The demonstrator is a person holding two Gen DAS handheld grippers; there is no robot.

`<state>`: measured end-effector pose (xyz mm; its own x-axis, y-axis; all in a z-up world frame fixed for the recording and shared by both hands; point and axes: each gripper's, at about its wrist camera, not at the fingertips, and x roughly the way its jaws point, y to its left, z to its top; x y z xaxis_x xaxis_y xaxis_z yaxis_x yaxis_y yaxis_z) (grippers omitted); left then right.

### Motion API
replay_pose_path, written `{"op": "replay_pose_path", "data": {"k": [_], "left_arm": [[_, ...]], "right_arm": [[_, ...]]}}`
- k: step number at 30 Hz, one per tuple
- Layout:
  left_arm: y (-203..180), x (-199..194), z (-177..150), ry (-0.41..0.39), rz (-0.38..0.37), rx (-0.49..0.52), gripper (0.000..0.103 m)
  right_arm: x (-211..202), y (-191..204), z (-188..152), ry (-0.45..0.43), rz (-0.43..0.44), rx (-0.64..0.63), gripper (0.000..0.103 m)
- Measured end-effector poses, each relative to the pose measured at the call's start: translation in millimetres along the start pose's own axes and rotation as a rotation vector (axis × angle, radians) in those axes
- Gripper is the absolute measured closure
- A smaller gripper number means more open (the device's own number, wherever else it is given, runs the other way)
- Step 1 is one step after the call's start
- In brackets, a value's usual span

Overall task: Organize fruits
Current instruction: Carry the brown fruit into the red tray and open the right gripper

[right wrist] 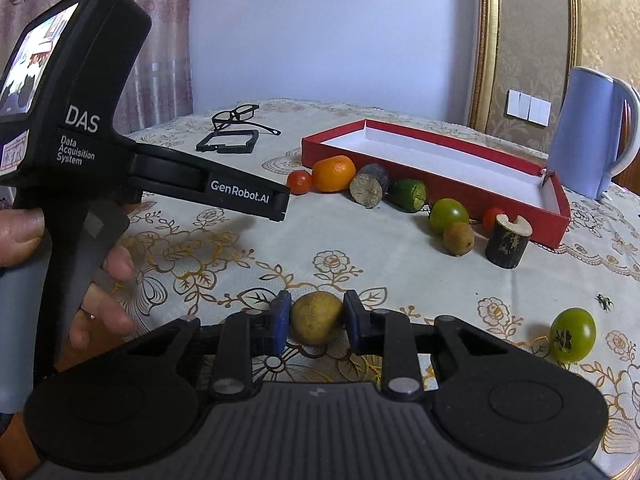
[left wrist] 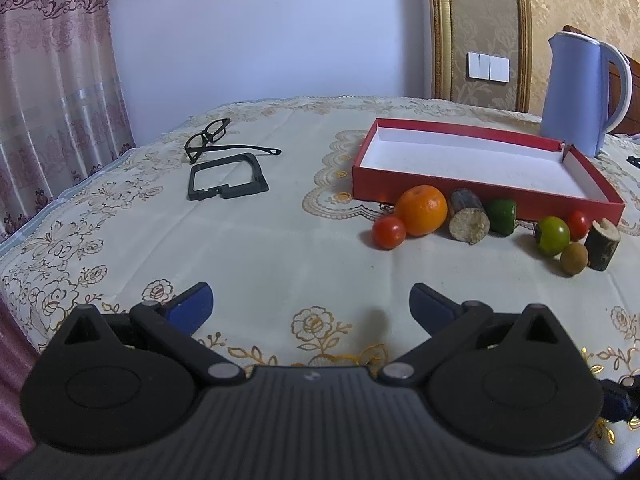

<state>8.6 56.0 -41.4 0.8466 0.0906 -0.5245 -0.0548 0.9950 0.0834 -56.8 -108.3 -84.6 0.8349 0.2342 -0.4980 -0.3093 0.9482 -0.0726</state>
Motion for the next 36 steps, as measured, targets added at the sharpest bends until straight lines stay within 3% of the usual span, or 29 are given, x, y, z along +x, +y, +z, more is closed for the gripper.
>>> {"op": "replay_pose_path", "data": {"k": [13,22,26,29,36], "left_arm": [[-18,12,2,-0.001,-0.055,0.038,0.0],[-31,31,6,0.015,-0.127,0.039,0.0],[-31,39,6,0.027,-0.132,0.038,0.0],[-29,44,8,0.046,-0.149,0.027,0.0],[-29,48,10,0.066,-0.159,0.023,0.0]], "right_arm": [[-4,-29,19,-0.047,-0.081,0.02,0.076],[21,-111,85,-0.129,-0.294,0.061,0.076],[69,-149,106,-0.047,-0.337,0.11,0.076],[100,-173,109,0.035,-0.31,0.176,0.076],[132,-191,110,0.141,-0.279,0.211,0.075]]}}
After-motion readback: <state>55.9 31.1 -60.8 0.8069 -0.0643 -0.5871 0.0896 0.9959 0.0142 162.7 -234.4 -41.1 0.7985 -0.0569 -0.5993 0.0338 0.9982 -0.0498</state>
